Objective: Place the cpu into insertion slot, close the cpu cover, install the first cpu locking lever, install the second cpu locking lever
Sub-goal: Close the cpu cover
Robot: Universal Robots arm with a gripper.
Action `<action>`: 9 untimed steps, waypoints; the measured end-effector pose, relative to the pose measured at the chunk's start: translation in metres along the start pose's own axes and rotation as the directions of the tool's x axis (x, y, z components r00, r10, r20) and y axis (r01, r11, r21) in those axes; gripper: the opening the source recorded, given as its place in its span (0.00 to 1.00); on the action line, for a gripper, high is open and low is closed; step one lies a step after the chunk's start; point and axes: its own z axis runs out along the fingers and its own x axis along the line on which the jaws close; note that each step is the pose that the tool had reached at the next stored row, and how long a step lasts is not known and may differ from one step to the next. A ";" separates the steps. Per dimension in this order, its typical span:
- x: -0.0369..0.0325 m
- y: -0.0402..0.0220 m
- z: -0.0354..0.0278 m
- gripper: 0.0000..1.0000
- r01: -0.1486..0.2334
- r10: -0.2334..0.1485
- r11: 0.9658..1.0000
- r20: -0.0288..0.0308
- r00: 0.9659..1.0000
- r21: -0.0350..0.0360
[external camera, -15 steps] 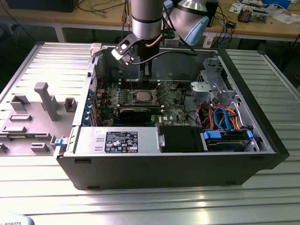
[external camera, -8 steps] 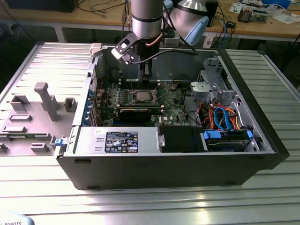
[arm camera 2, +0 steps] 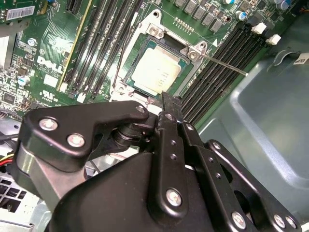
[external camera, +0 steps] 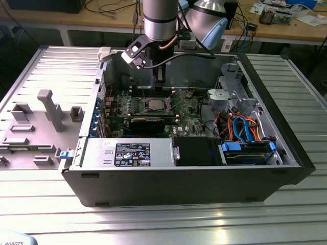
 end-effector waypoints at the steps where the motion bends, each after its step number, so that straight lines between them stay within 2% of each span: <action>1: 0.0000 0.0000 -0.0002 0.11 0.000 0.000 1.000 0.000 1.000 0.000; 9: 0.0002 0.0002 -0.0052 0.11 0.000 0.000 1.000 0.000 1.000 0.000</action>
